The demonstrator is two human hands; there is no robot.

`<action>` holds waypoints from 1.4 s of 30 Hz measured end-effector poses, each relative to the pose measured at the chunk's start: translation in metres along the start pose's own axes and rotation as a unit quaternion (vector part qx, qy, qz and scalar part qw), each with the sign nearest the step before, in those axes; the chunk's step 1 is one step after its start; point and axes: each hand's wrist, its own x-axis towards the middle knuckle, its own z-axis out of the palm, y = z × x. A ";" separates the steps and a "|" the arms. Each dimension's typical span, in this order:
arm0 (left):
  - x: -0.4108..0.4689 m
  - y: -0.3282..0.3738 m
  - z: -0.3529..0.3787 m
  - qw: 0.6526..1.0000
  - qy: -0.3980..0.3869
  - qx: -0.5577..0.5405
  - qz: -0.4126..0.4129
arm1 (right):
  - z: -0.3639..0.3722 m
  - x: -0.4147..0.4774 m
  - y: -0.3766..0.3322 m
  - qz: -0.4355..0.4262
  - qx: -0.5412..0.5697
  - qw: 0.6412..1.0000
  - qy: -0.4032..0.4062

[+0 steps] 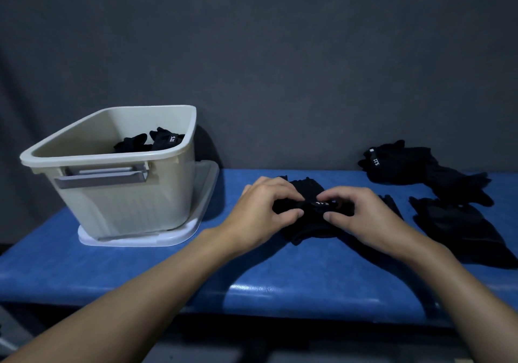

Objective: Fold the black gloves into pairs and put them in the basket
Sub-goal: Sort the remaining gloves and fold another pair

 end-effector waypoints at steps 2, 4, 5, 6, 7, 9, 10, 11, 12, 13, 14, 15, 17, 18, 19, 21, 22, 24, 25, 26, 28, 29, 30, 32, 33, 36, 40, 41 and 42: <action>0.001 0.003 -0.001 1.000 0.020 -0.010 0.014 | 0.001 0.001 0.001 -0.005 0.023 0.999 0.026; 0.002 0.008 -0.004 0.998 0.049 -0.010 0.041 | 0.001 0.001 -0.001 -0.029 0.027 0.998 0.056; 0.002 0.011 -0.006 0.997 0.060 -0.006 0.055 | 0.000 0.001 -0.002 -0.040 0.023 0.997 0.067; 0.001 0.013 -0.008 0.996 0.065 -0.001 0.066 | -0.001 0.000 -0.004 -0.051 0.017 0.996 0.074; -0.001 0.013 -0.009 0.995 0.064 0.005 0.073 | -0.001 -0.001 -0.004 -0.058 0.011 0.996 0.072; -0.005 0.011 -0.009 0.996 0.045 0.016 0.074 | 0.000 -0.003 -0.004 -0.064 -0.002 0.997 0.049; -0.008 0.008 -0.007 0.997 0.033 0.023 0.069 | 0.001 -0.005 -0.004 -0.064 -0.008 0.997 0.033; -0.010 0.006 -0.006 0.997 0.021 0.028 0.062 | 0.002 -0.006 -0.004 -0.063 -0.017 0.998 0.019; -0.012 0.003 -0.005 0.998 0.012 0.032 0.054 | 0.003 -0.007 -0.004 -0.060 -0.030 0.998 0.007; -0.014 0.002 -0.004 0.998 0.004 0.033 0.046 | 0.004 -0.009 -0.004 -0.057 -0.042 0.997 -0.004; -0.016 0.002 -0.004 0.999 -0.004 0.033 0.040 | 0.004 -0.010 -0.004 -0.052 -0.052 0.997 -0.012; -0.017 0.002 -0.004 0.999 -0.014 0.032 0.035 | 0.004 -0.010 -0.003 -0.050 -0.058 0.997 -0.020; -0.018 0.003 -0.005 0.999 -0.034 0.030 0.028 | 0.003 -0.012 -0.003 -0.048 -0.063 0.996 -0.031; -0.019 0.003 -0.005 0.999 -0.039 0.027 0.027 | 0.003 -0.012 -0.004 -0.049 -0.062 0.996 -0.034; -0.019 0.003 -0.005 0.999 -0.041 0.022 0.023 | 0.003 -0.013 -0.005 -0.051 -0.060 0.996 -0.035; -0.020 0.003 -0.004 0.999 -0.037 0.017 0.016 | 0.003 -0.013 -0.007 -0.063 -0.054 0.996 -0.025; -0.020 0.003 -0.004 0.999 -0.031 0.019 0.016 | 0.004 -0.012 -0.007 -0.072 -0.050 0.996 -0.012; -0.019 0.003 -0.004 0.999 -0.009 0.022 0.022 | 0.004 -0.011 -0.008 -0.088 -0.042 0.995 0.017; -0.019 0.003 -0.004 0.999 0.005 0.021 0.029 | 0.004 -0.011 -0.009 -0.095 -0.039 0.994 0.031; -0.018 0.003 -0.004 0.999 0.018 0.019 0.033 | 0.004 -0.010 -0.010 -0.101 -0.037 0.993 0.043; -0.017 0.002 -0.004 0.999 0.027 0.013 0.037 | 0.005 -0.009 -0.010 -0.105 -0.038 0.992 0.052; -0.017 0.001 -0.003 0.999 0.024 0.015 0.039 | 0.006 -0.009 -0.008 -0.106 -0.042 0.993 0.044; -0.018 -0.001 -0.002 0.999 0.016 0.021 0.041 | 0.007 -0.009 -0.006 -0.104 -0.052 0.993 0.030; -0.020 -0.004 0.001 0.999 -0.006 0.034 0.038 | 0.010 -0.008 0.001 -0.096 -0.089 0.991 -0.001; -0.020 -0.005 0.002 0.999 -0.016 0.036 0.033 | 0.011 -0.009 0.003 -0.088 -0.102 0.991 -0.012; -0.020 -0.006 0.003 0.999 -0.029 0.035 0.023 | 0.009 -0.009 0.002 -0.073 -0.114 0.991 -0.024; -0.020 -0.007 0.002 0.998 -0.041 0.052 0.020 | 0.006 -0.011 -0.002 -0.075 -0.142 0.986 -0.042; -0.020 -0.007 0.002 0.997 -0.045 0.053 0.017 | 0.007 -0.011 -0.001 -0.073 -0.152 0.985 -0.045; -0.020 -0.007 0.002 0.997 -0.050 0.053 0.013 | 0.007 -0.011 -0.001 -0.067 -0.159 0.984 -0.046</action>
